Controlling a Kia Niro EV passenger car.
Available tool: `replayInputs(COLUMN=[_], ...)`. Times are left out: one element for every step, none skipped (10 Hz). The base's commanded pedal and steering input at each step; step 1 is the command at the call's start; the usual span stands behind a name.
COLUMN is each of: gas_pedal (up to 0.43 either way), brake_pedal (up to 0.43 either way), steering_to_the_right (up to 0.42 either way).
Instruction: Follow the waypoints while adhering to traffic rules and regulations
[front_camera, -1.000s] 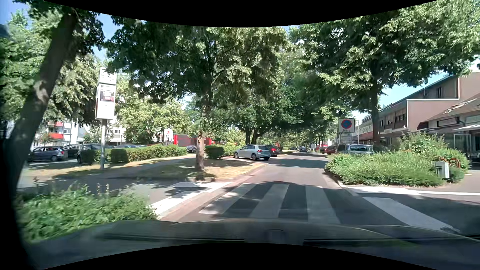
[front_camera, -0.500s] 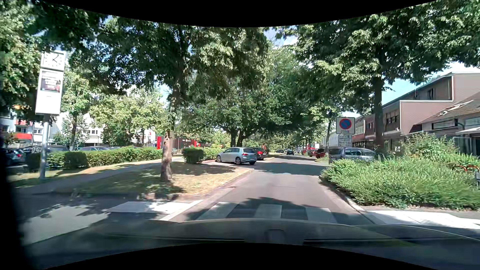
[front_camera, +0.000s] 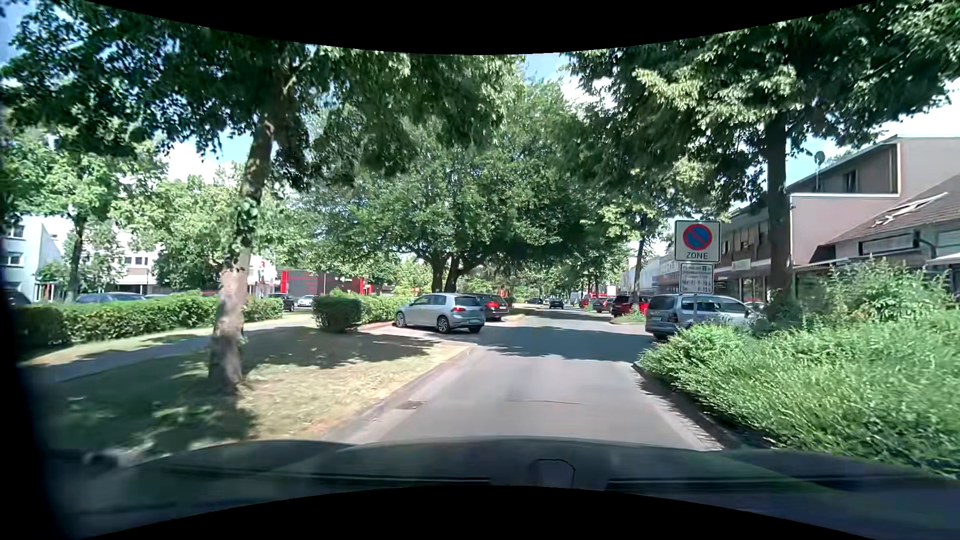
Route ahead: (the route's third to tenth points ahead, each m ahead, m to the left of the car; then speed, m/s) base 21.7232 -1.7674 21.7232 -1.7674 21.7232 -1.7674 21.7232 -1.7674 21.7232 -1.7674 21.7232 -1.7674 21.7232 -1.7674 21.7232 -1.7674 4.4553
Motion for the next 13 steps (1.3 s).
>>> replayInputs(gas_pedal=[0.067,0.067,0.067,0.047,0.039,0.039,0.039,0.039,0.039,0.039,0.039,0.039,0.039], brake_pedal=[0.006,0.006,0.006,0.006,0.006,0.006,0.006,0.006,0.006,0.006,0.006,0.006,0.006], steering_to_the_right=[0.072,0.064,0.057,0.049,0.045,0.041,0.039,0.038,0.039,0.039,0.039,0.035,0.032])
